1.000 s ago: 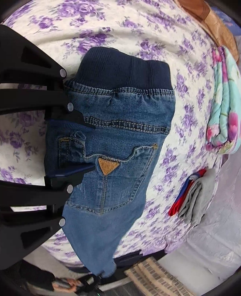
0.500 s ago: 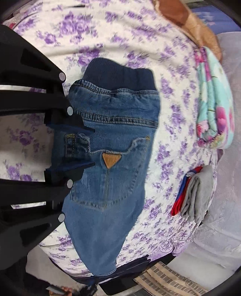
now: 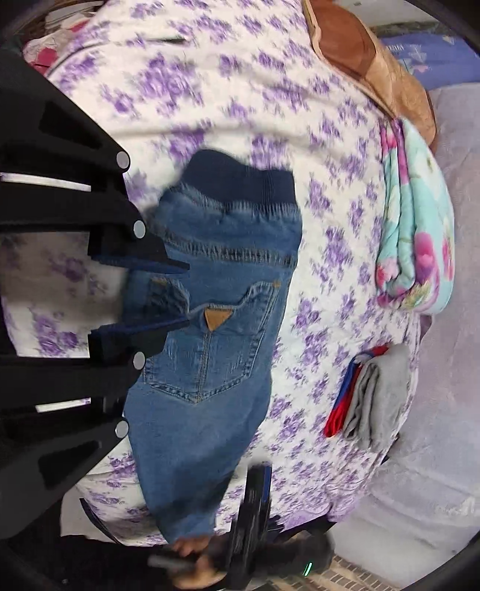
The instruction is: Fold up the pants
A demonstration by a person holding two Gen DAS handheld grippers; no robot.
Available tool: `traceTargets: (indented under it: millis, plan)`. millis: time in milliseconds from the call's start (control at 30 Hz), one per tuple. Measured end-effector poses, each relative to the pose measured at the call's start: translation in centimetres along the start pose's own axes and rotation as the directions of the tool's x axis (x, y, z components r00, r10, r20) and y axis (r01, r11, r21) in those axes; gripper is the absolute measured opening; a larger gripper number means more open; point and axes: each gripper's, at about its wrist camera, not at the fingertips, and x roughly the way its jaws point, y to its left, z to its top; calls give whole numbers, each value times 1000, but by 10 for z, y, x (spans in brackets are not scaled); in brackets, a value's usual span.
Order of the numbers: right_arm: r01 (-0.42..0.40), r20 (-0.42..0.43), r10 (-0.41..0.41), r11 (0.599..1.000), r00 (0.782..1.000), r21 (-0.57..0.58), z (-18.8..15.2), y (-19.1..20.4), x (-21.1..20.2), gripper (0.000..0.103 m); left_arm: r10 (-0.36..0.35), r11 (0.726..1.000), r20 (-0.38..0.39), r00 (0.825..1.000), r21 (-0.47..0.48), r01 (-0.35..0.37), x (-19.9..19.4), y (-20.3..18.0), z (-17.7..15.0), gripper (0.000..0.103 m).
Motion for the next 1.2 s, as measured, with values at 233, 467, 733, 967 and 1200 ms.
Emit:
traceTargets:
  millis: [233, 467, 733, 967, 1200]
  plan:
    - [-65, -158, 53, 995, 986, -73, 27, 5, 60, 49, -147, 986, -2, 989, 75, 146, 20, -34, 17, 20]
    - [-236, -211, 239, 971, 948, 37, 18, -8, 75, 26, -162, 981, -152, 975, 78, 175, 79, -44, -1, 18]
    - [-144, -105, 145, 989, 984, 18, 33, 6, 63, 8, -171, 983, -144, 975, 38, 178, 77, -34, -1, 11]
    - [-110, -195, 112, 994, 974, 20, 34, -7, 105, 13, -122, 989, -145, 982, 63, 132, 86, -38, -2, 9]
    - [15, -75, -18, 999, 997, -34, 29, -1, 31, 53, -137, 985, -105, 985, 94, 147, 53, -50, 20, 9]
